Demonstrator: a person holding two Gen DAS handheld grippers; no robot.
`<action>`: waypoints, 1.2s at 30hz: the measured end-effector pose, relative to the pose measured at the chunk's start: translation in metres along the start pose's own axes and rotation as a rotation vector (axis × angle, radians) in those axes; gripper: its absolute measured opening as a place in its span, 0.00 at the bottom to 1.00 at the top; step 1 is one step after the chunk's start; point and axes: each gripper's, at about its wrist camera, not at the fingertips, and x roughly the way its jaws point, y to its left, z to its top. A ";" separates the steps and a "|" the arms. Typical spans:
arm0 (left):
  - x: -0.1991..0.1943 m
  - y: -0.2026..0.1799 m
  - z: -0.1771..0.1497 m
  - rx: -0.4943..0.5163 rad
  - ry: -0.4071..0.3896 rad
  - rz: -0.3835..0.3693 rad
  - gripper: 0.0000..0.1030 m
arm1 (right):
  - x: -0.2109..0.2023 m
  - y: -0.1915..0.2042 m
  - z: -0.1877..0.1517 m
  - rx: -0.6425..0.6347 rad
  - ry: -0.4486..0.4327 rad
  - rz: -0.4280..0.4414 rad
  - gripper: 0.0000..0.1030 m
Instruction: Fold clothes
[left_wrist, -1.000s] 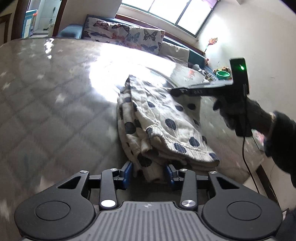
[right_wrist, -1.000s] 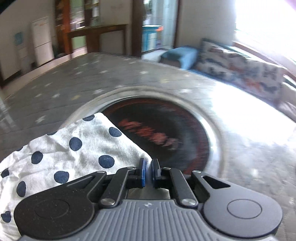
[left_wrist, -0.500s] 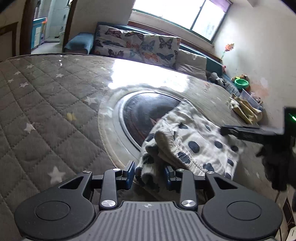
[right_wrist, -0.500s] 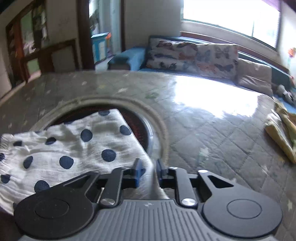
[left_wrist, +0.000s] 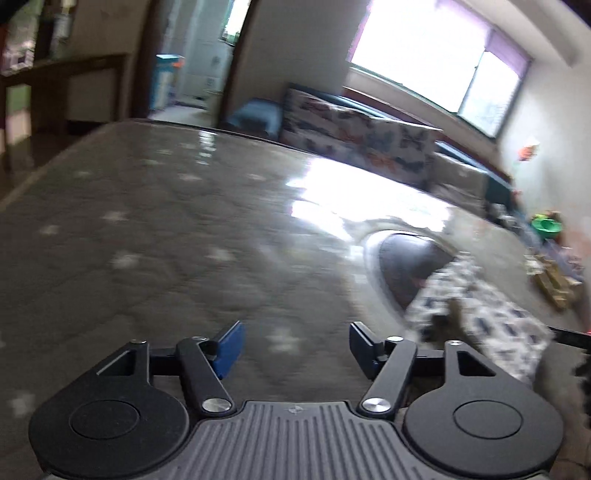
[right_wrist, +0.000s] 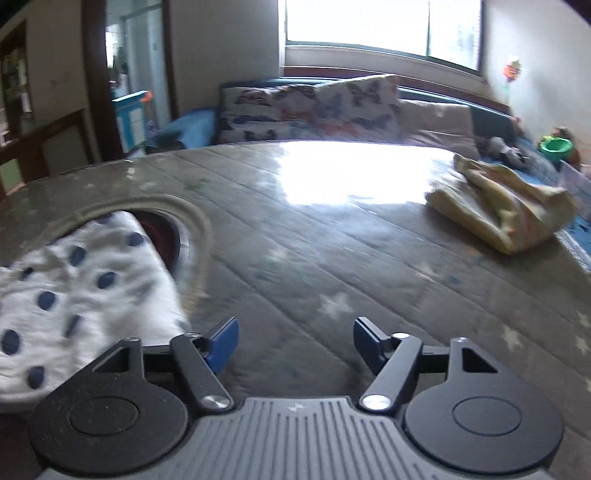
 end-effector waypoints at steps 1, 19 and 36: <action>0.000 0.003 -0.001 0.001 -0.002 0.038 0.69 | 0.000 -0.004 -0.002 0.006 -0.001 -0.012 0.78; 0.017 0.002 -0.014 0.062 -0.025 0.297 0.86 | -0.001 -0.049 -0.010 0.090 -0.018 -0.094 1.00; 0.027 -0.003 -0.025 0.067 -0.064 0.332 1.00 | 0.003 -0.052 -0.012 0.087 -0.033 -0.097 1.00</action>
